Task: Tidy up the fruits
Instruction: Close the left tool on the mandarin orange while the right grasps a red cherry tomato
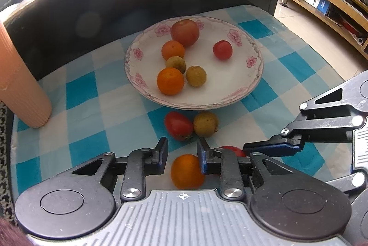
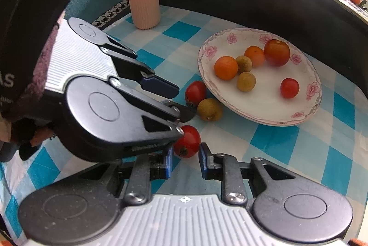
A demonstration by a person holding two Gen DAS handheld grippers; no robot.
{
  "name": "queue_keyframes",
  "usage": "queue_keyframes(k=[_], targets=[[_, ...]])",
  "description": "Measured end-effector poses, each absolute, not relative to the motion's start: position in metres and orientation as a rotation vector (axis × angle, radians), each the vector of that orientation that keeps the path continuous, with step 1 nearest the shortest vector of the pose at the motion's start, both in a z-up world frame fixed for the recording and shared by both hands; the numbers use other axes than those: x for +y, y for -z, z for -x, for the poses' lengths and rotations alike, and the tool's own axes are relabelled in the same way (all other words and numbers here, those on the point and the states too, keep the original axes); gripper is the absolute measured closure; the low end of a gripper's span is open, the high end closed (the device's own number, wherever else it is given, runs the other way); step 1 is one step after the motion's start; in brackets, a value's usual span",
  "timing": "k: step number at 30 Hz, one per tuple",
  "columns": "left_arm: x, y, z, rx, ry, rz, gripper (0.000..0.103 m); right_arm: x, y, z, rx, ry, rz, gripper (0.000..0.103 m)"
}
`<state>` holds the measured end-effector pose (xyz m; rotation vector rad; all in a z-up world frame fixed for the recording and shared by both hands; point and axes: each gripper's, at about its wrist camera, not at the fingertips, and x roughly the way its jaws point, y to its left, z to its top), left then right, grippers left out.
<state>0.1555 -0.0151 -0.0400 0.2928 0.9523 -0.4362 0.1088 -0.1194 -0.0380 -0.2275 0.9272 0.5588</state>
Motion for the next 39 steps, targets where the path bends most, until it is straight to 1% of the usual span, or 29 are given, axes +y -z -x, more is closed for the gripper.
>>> queue_keyframes(k=[1,4,11,15,20,23,33,37,39], targets=[[-0.014,0.040,-0.156,0.954,0.434,-0.289,0.068,-0.120,0.038,-0.109,0.927,-0.557,0.226,0.065],[-0.015,0.043,-0.158,0.964,0.441,-0.286,0.063,-0.122,0.037,-0.109,0.929,-0.551,0.218,0.065],[-0.016,0.051,-0.159,0.977,0.441,-0.282,0.063,-0.124,0.040,-0.111,0.943,-0.547,0.212,0.065],[-0.018,0.051,-0.157,0.972,0.445,-0.292,0.065,-0.124,0.039,-0.111,0.941,-0.542,0.217,0.065],[-0.019,0.047,-0.155,0.962,0.446,-0.313,0.073,-0.126,0.037,-0.112,0.930,-0.527,0.215,0.066],[-0.016,0.043,-0.156,0.955,0.434,-0.307,0.074,-0.128,0.035,-0.112,0.923,-0.509,0.211,0.066],[-0.014,0.034,-0.155,0.939,0.428,-0.303,0.075,-0.129,0.034,-0.114,0.912,-0.495,0.214,0.072],[-0.013,0.037,-0.155,0.950,0.428,-0.305,0.075,-0.129,0.035,-0.114,0.919,-0.509,0.223,0.072],[-0.012,0.037,-0.155,0.953,0.442,-0.305,0.072,-0.128,0.035,-0.114,0.922,-0.521,0.243,0.070]])
